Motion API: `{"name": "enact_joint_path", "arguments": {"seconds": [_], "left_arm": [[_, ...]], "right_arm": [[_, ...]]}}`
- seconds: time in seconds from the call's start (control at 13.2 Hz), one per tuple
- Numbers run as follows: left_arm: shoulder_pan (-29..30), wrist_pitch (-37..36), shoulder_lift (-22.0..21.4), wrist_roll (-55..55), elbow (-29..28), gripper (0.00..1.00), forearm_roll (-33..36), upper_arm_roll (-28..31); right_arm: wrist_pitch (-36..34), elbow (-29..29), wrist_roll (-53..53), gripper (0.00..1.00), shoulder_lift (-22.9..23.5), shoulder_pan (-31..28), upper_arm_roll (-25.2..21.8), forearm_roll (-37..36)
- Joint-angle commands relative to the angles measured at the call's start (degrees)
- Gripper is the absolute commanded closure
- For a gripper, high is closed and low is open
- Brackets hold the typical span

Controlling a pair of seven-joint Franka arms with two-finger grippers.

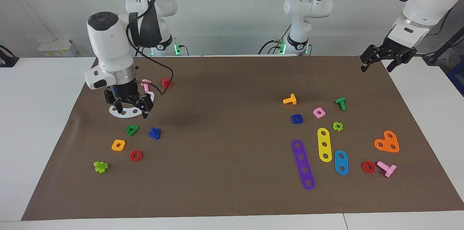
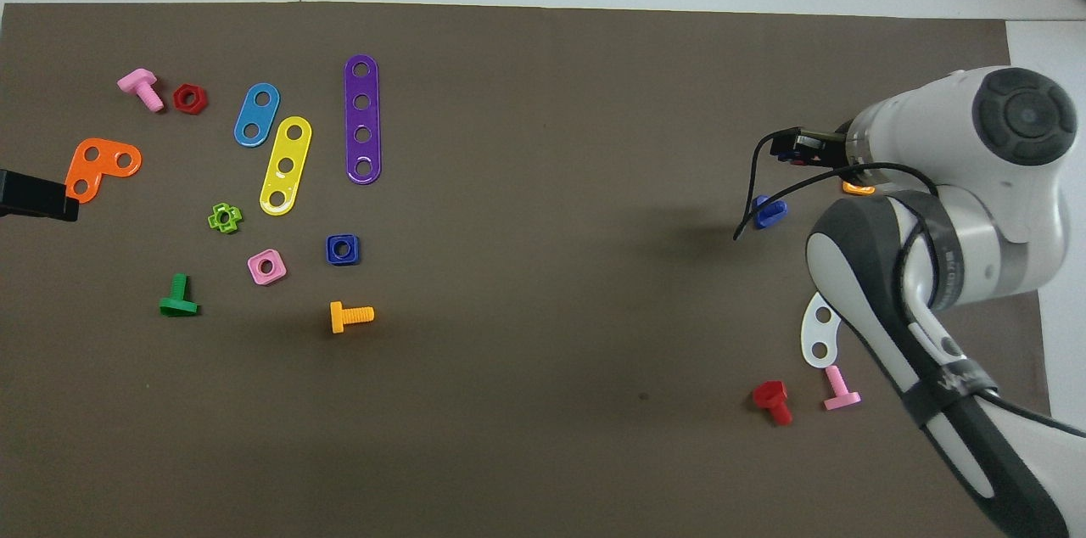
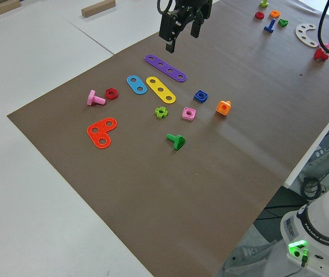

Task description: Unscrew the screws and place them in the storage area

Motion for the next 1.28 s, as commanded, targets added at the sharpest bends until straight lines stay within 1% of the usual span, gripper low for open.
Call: {"name": "enact_joint_path", "arguments": {"seconds": [0.0,0.15,0.23,0.45,0.6,0.83,0.98,1.21], "left_arm": [[-0.31,1.76,-2.02,-0.35,-2.45,0.00,-0.76,0.37],[-0.31,1.76,-2.02,-0.61,-2.36,0.00,-0.76,0.37],[-0.31,2.11,-2.02,-0.70,-2.36,0.00,-0.76,0.37],[-0.40,2.29,-2.02,-0.87,-2.36,0.00,-0.76,0.37],[-0.40,2.38,-2.02,-0.88,-2.36,0.00,-0.76,0.37],[-0.22,3.44,-1.93,-0.88,-2.36,0.00,-0.76,0.37],[-0.31,3.44,-1.84,-0.88,-2.27,0.00,-0.76,0.37],[-0.66,2.48,-1.49,-0.96,-1.40,0.00,-0.76,0.19]], "right_arm": [[-7.03,3.27,-2.54,0.00,-3.07,-1.24,0.11,3.00],[-15.54,11.51,-2.72,0.00,-2.29,-1.59,-0.24,3.10],[-19.33,14.34,-3.24,0.00,-2.20,-2.20,-0.16,3.10],[-26.63,18.13,-10.61,0.00,-2.46,-2.82,-0.33,3.62],[-29.63,17.97,-12.30,0.00,-3.25,-4.22,-0.51,5.99],[-32.98,15.96,-12.21,0.00,-4.92,-3.61,-0.33,6.35],[-33.07,14.38,-13.09,0.00,-5.62,-3.61,-0.24,6.35],[-32.90,13.75,-13.62,0.00,-6.06,-3.61,-0.33,6.18]]}}
